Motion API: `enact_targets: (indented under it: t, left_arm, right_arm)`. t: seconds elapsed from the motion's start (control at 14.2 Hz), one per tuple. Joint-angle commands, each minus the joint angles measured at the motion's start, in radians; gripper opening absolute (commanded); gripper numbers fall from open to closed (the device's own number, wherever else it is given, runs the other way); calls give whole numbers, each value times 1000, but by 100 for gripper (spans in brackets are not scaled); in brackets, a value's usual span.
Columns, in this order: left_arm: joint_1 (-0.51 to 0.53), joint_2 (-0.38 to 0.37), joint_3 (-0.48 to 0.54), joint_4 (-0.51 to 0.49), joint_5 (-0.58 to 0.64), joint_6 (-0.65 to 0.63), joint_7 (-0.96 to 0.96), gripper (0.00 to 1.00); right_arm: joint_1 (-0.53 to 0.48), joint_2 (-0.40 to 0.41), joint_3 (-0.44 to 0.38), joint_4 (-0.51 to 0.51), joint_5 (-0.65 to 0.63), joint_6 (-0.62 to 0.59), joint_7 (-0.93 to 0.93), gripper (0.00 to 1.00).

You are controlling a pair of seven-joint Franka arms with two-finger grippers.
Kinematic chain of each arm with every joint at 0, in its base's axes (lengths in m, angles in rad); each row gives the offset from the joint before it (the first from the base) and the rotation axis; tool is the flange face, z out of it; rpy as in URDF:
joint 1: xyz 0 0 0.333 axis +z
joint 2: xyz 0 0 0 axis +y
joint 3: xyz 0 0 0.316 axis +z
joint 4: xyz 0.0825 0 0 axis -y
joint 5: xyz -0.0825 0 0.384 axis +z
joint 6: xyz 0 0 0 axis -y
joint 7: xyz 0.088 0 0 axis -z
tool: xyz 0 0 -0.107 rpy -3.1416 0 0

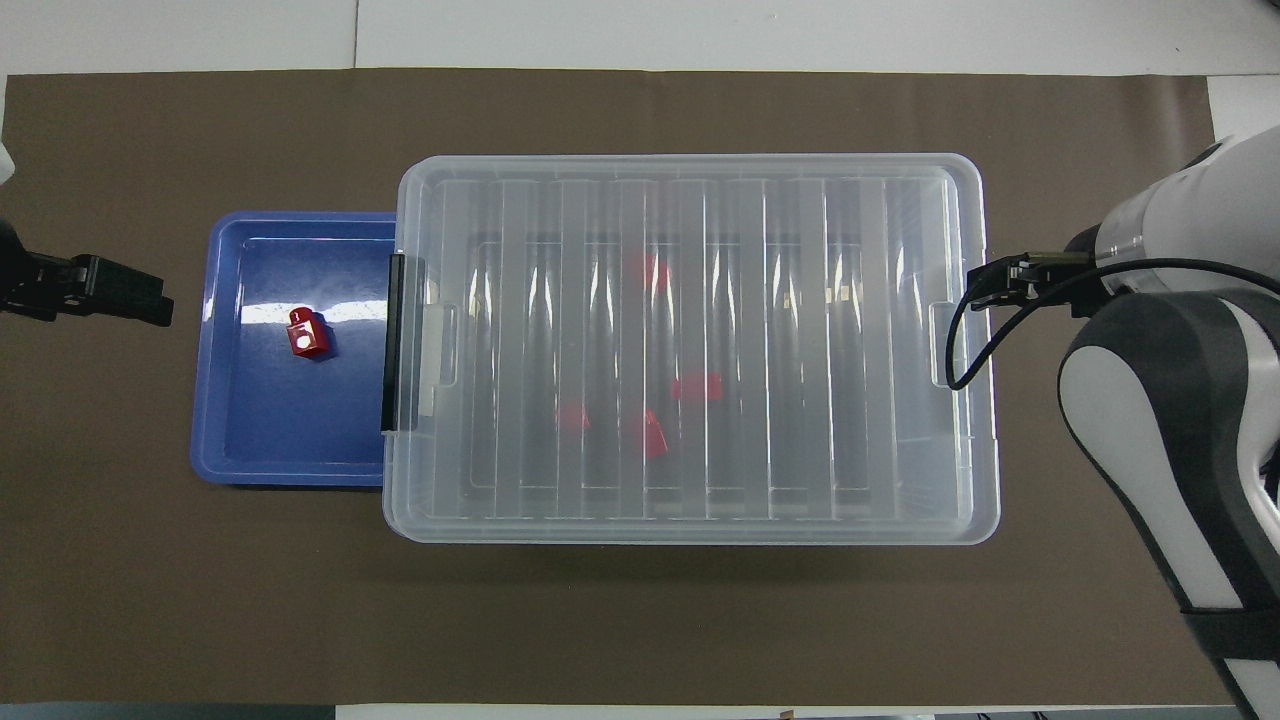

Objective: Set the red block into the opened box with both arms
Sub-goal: 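Pull the lid toward the right gripper while the left gripper reaches the block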

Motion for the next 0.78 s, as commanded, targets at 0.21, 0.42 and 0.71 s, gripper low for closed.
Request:
enact_targets:
  t: [0.21, 0.42, 0.71]
  left_arm:
    - [7, -26, -1, -36, -16, 51, 18, 100]
    - [11, -20, -2, -37, -16, 118, 18, 100]
    - [11, 9, -2, -36, -12, 134, 19, 100]
  right_arm:
    - [-15, -1, 17, -103, 16, 106, 6, 100]
    - [-18, -10, 15, -134, 16, 115, -7, 100]
    - [-26, -15, -14, -146, 14, 120, -50, 100]
